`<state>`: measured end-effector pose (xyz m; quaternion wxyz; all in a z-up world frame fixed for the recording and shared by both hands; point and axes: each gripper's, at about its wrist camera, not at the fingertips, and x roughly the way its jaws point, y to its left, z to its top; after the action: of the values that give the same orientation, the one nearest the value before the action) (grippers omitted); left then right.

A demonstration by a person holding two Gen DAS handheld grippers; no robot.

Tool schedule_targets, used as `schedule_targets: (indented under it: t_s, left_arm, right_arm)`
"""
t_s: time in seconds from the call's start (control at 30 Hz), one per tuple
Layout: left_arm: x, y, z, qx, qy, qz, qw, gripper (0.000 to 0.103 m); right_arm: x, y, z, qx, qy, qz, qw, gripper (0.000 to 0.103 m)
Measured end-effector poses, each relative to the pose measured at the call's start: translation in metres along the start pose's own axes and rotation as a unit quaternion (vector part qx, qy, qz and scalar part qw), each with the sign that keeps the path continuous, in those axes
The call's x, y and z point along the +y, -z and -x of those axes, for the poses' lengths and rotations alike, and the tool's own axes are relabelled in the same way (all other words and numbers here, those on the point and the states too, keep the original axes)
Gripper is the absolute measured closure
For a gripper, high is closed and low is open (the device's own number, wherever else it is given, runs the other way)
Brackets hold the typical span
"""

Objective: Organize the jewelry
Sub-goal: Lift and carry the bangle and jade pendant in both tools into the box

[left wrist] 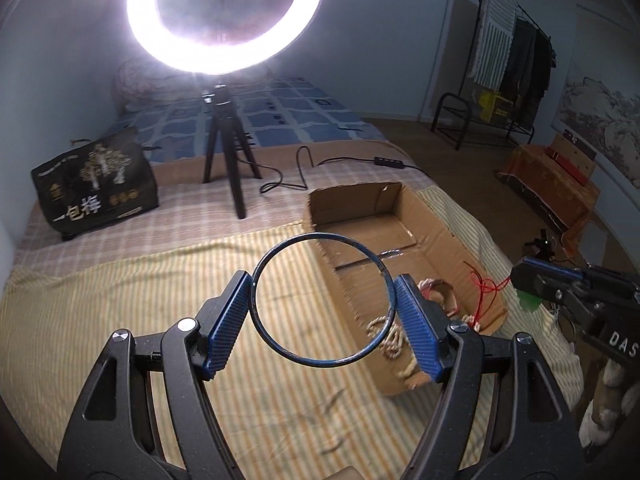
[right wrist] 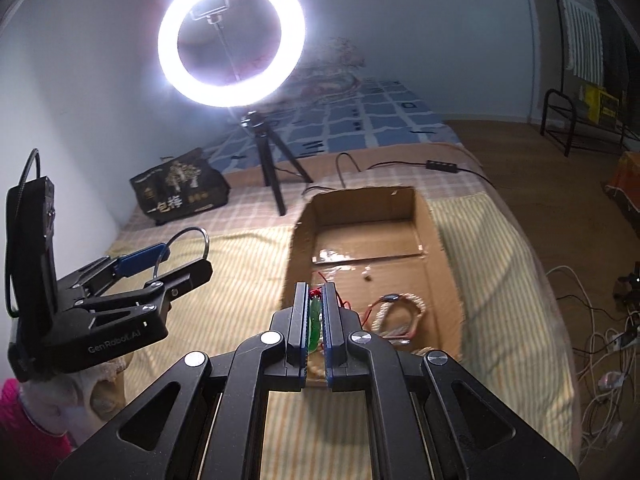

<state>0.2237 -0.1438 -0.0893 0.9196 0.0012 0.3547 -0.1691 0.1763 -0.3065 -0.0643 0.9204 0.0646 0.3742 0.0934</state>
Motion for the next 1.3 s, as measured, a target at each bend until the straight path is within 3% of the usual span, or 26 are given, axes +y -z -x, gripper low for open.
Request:
schedule_targets:
  t_s: [0.57, 1.3]
  left_arm:
    - [-0.008, -0.028, -0.090, 0.024, -0.008, 0.021, 0.9995, 0.029]
    - [-0.027, -0.022, -0.119, 0.049, -0.005, 0.002, 0.9988, 0.029]
  right_arm:
    - [-0.012, 0.012, -0.036, 0.049, -0.011, 0.015, 0.999, 0.099]
    - [-0.019, 0.031, -0.069, 0.094, -0.010, 0.016, 0.995, 0.099]
